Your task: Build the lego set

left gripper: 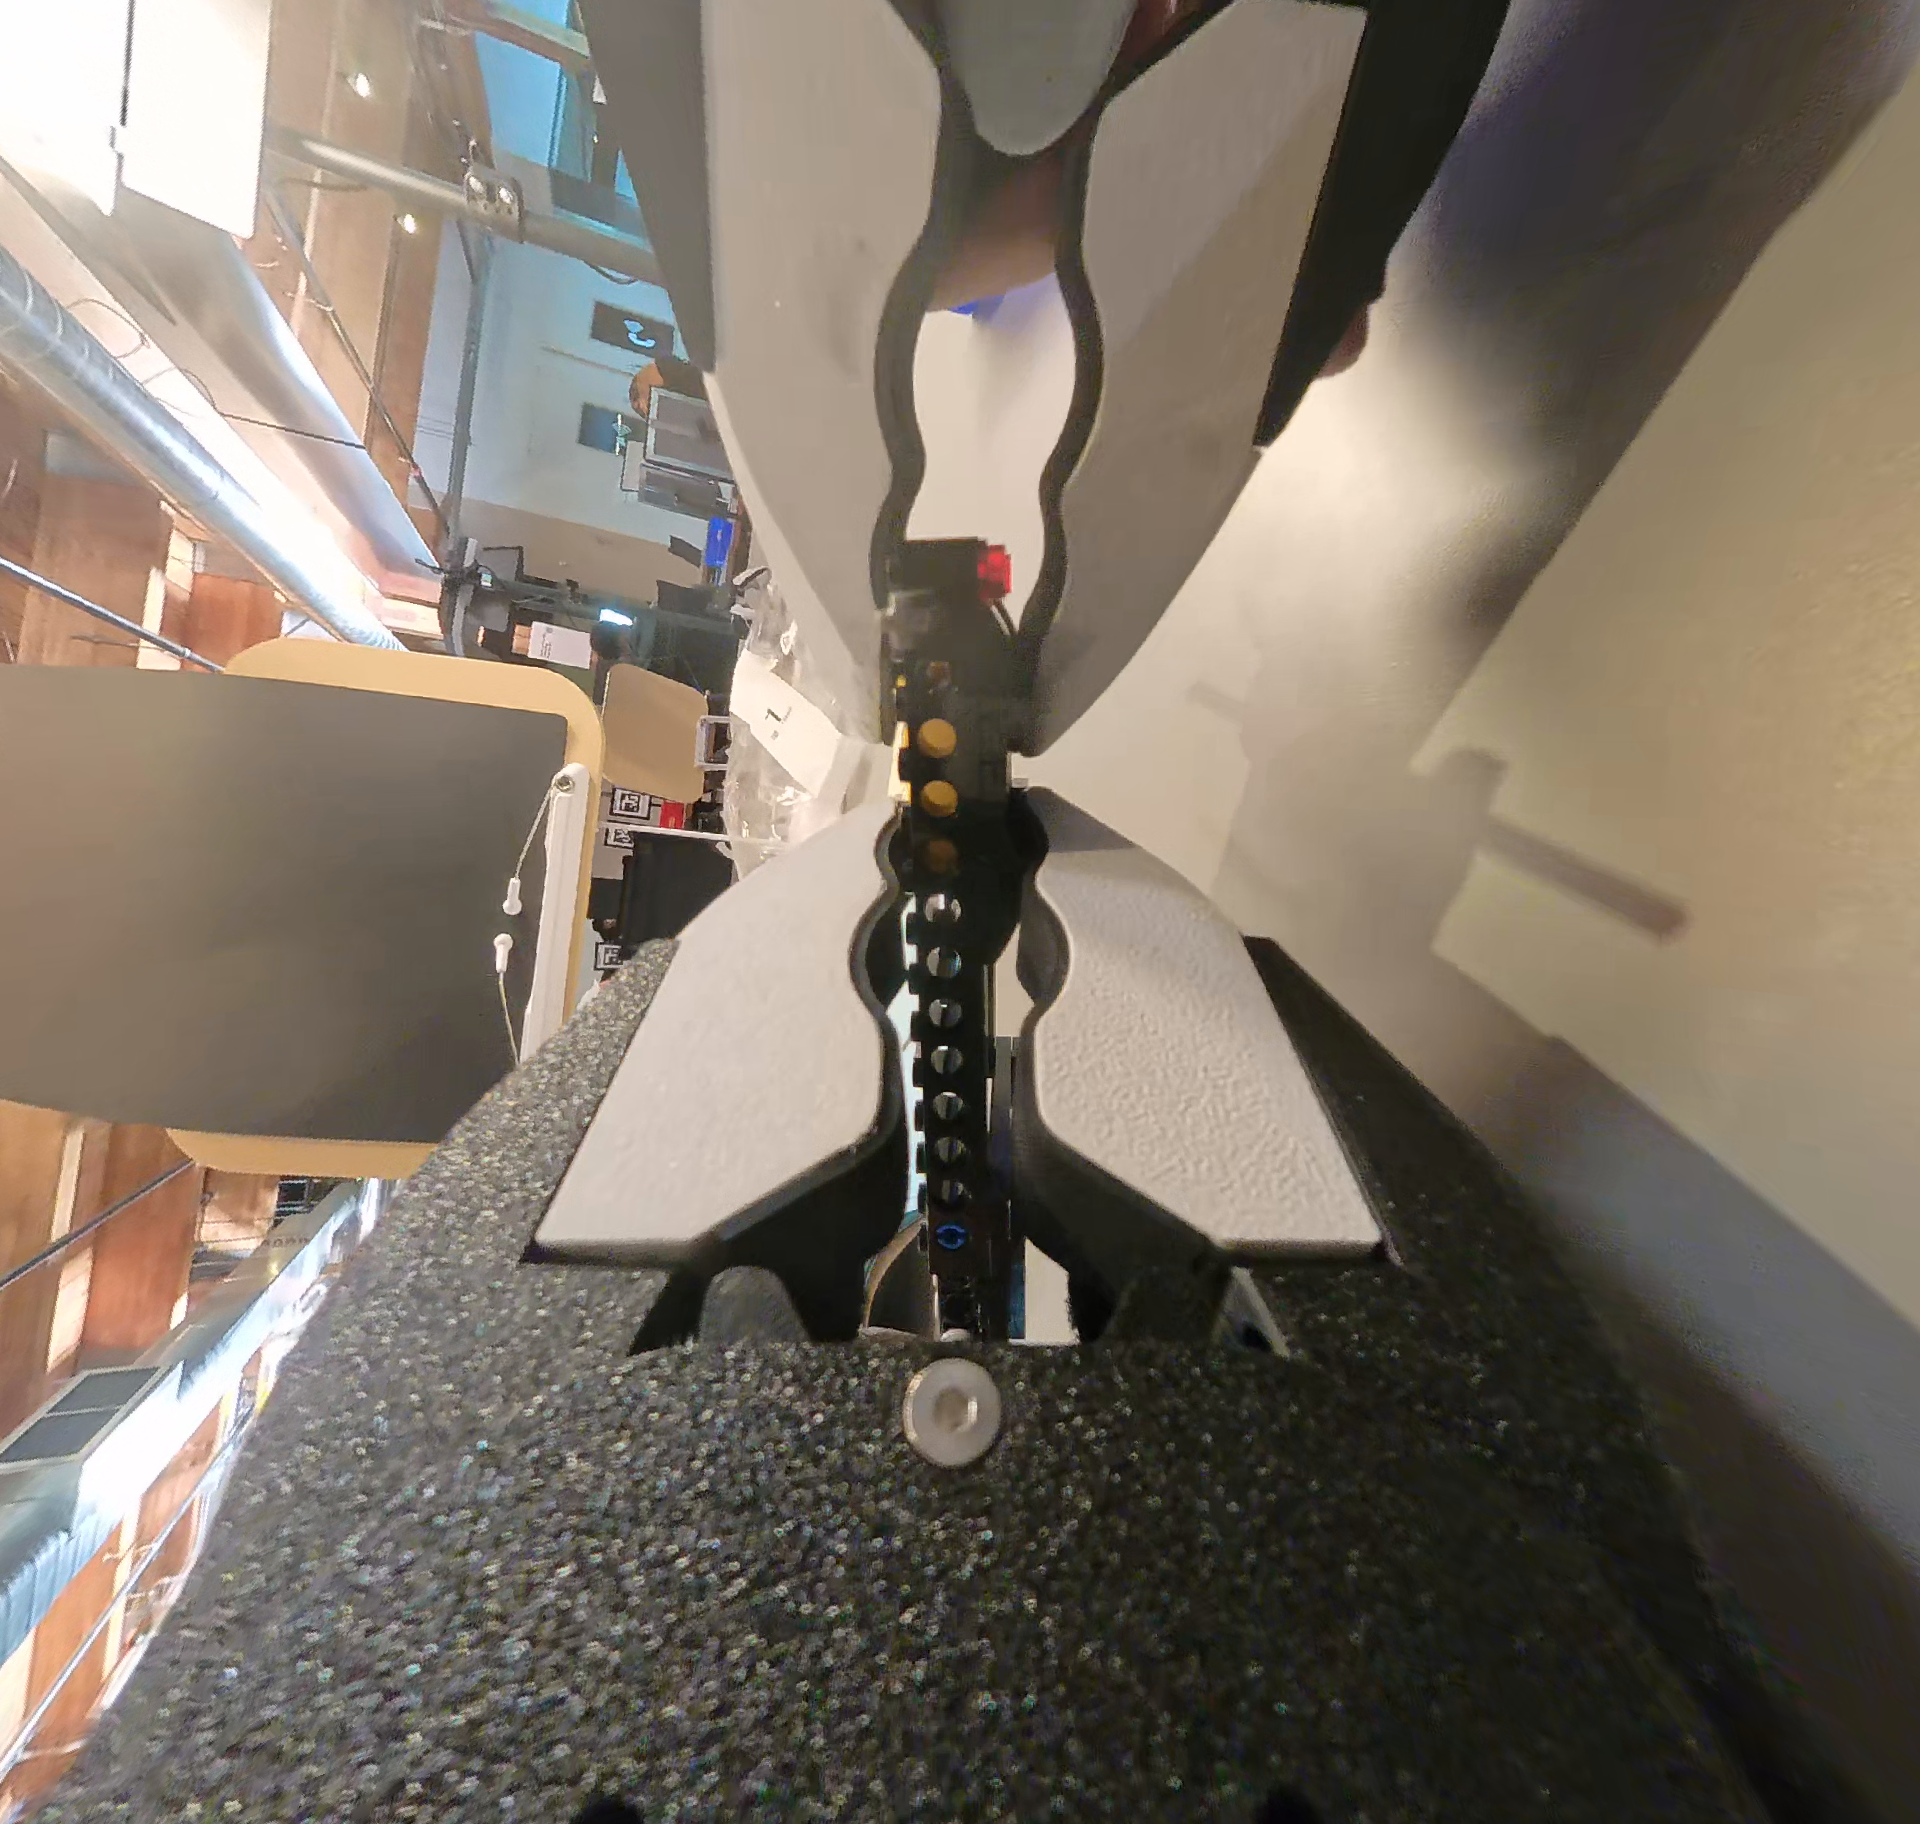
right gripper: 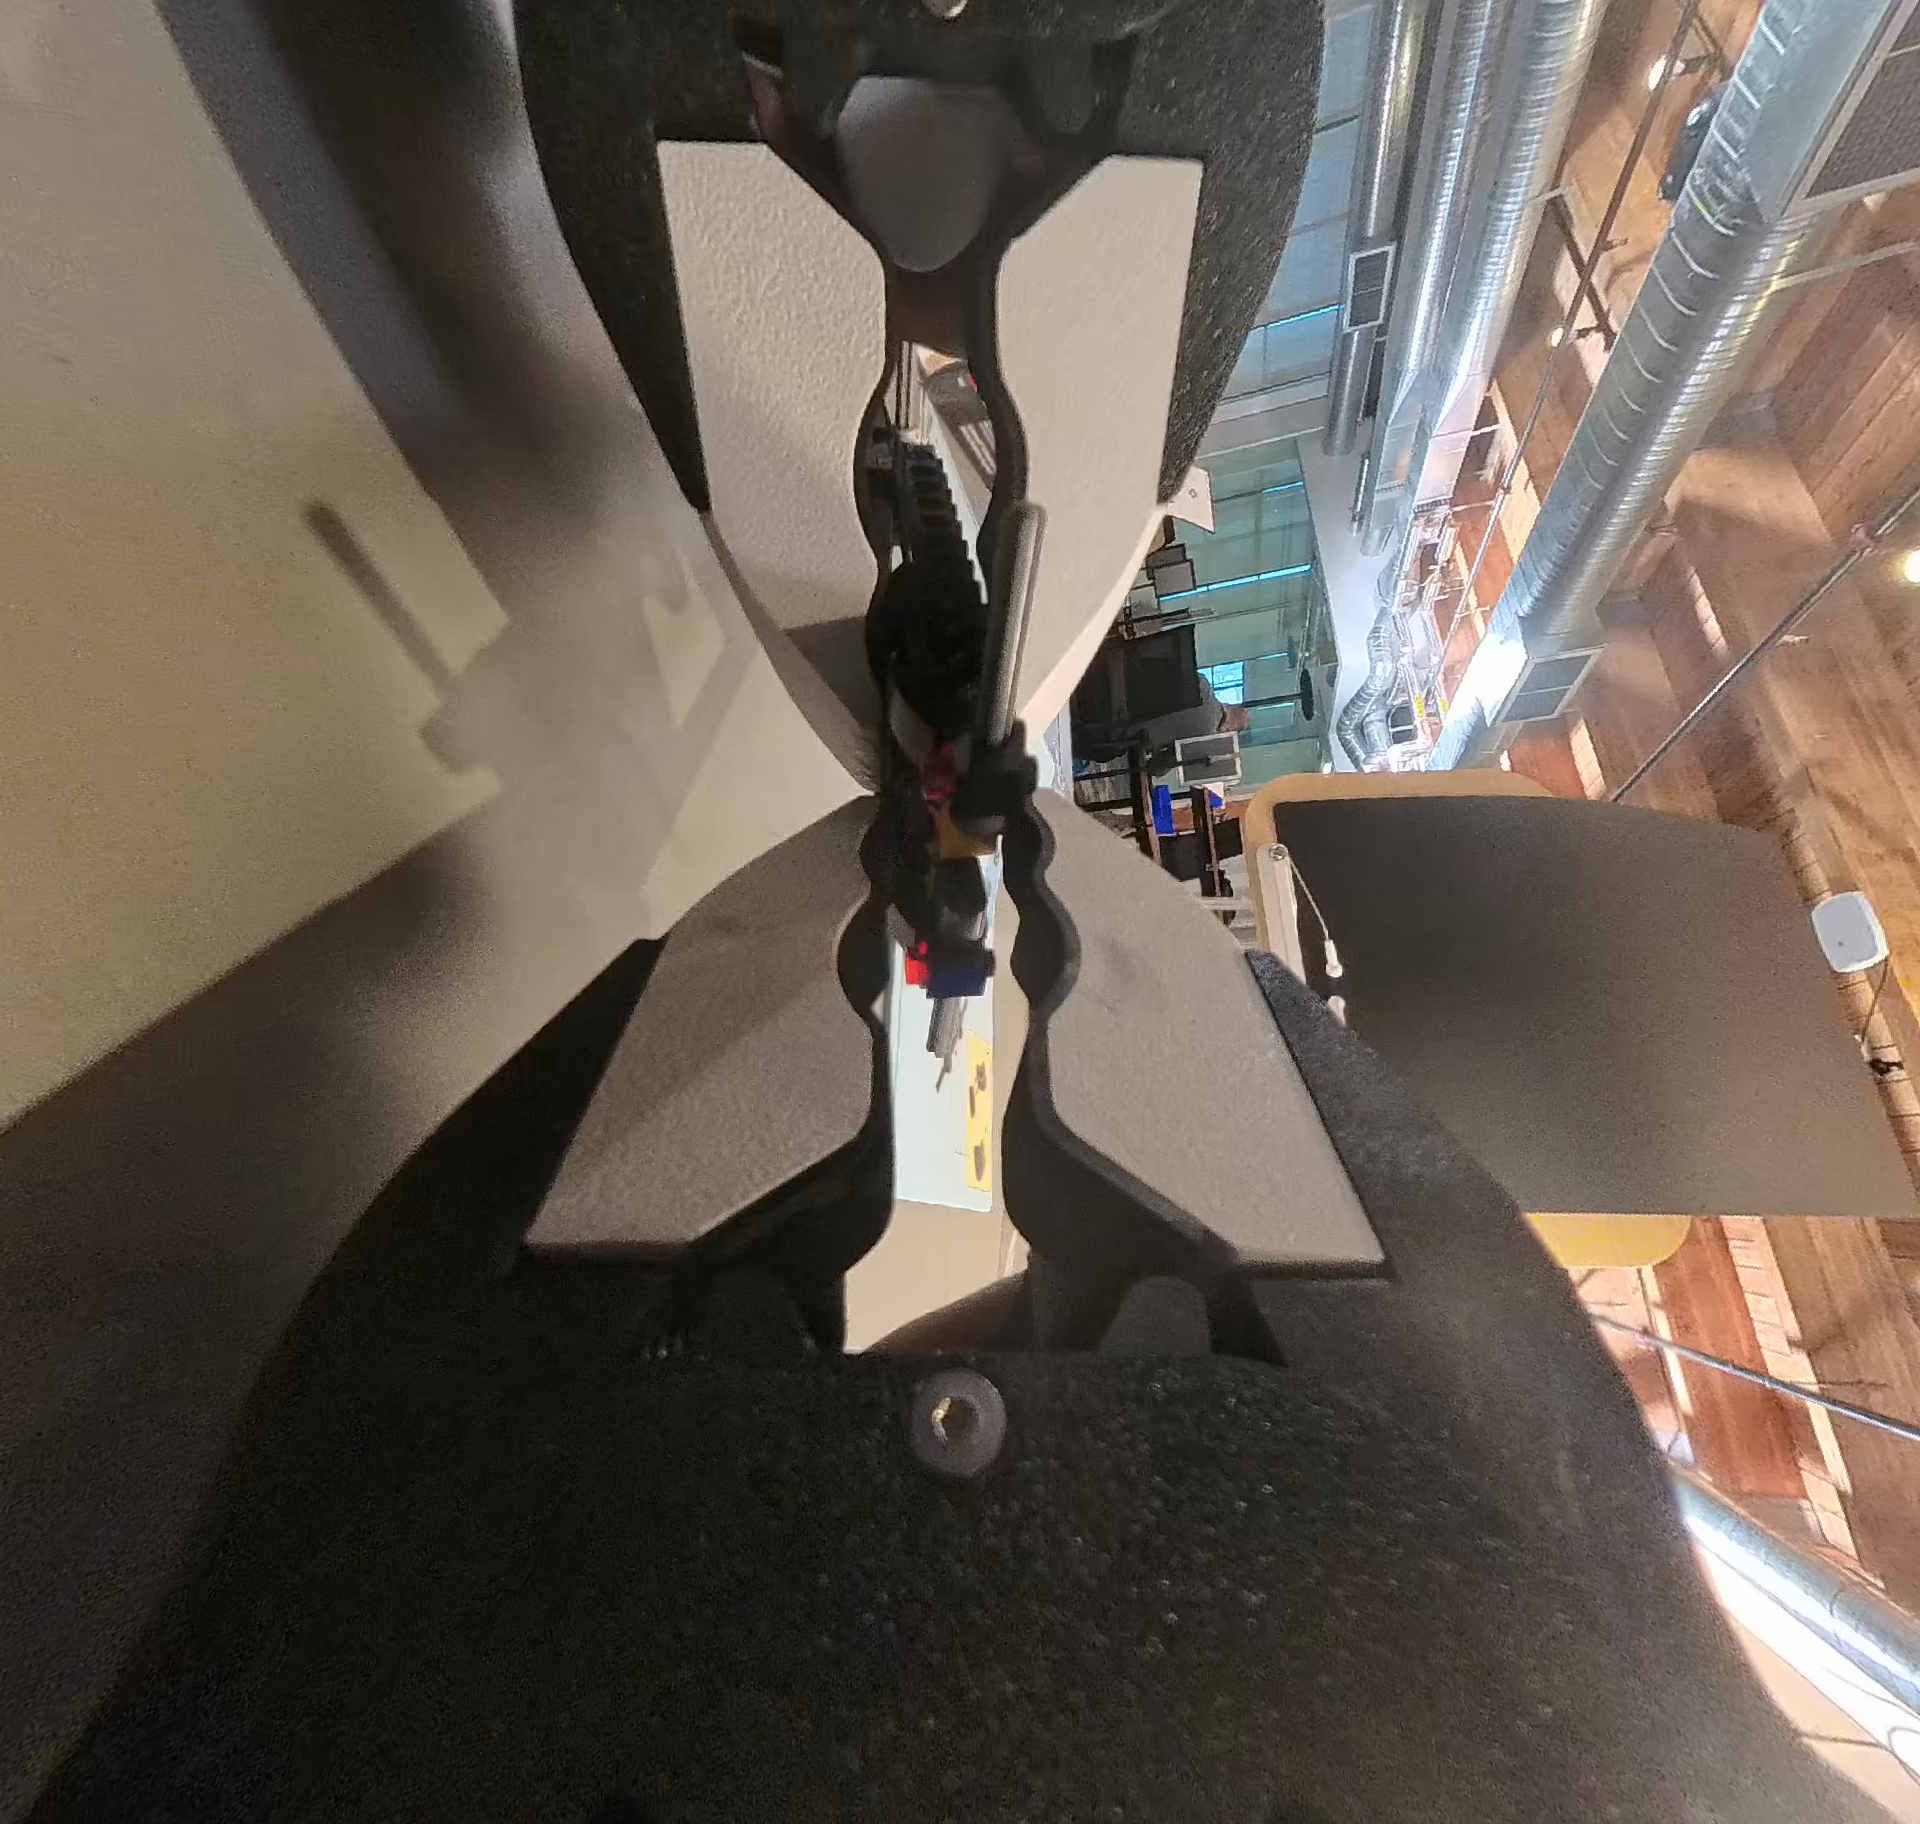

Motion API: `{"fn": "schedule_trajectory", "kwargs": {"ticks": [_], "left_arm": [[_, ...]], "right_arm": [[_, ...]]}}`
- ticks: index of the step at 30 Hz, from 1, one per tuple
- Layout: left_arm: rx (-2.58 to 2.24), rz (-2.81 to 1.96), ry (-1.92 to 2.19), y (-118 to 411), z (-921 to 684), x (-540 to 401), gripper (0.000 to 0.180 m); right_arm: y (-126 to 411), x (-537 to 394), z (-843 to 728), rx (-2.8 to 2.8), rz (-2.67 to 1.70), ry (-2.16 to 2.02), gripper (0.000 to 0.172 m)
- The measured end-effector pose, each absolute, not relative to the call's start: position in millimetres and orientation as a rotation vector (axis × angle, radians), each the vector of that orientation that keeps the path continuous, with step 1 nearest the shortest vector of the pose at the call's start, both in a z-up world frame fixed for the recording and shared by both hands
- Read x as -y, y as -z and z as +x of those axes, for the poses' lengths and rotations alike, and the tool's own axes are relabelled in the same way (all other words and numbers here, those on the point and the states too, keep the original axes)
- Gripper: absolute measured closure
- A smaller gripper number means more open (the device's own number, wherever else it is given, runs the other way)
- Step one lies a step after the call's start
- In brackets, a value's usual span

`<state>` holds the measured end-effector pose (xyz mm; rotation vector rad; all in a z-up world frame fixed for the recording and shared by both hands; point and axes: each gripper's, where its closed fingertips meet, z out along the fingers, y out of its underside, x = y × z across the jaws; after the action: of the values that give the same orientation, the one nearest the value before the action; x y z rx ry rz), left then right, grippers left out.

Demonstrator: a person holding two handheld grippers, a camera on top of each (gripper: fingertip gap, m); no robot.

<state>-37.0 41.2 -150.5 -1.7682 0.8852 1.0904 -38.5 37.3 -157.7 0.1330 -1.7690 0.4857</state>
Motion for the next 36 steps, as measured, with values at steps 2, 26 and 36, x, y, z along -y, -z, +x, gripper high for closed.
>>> {"fn": "schedule_trajectory", "kwargs": {"ticks": [2,26,36], "left_arm": [[-0.89,-1.761,-1.088,149.3,-36.1,-41.2,0.163],[-0.835,-1.805,-0.907,154.6,-40.2,-43.5,0.164],[-0.764,-1.75,-0.802,146.1,-47.7,-40.2,0.164]], "right_arm": [[156.4,-37.2,-37.8,1.77,0.142,-0.487,0.153],[142.3,-47.2,-35.9,1.768,0.051,-0.512,0.136],[122.4,-56.8,-21.5,1.753,-0.092,-0.683,0.131]]}}
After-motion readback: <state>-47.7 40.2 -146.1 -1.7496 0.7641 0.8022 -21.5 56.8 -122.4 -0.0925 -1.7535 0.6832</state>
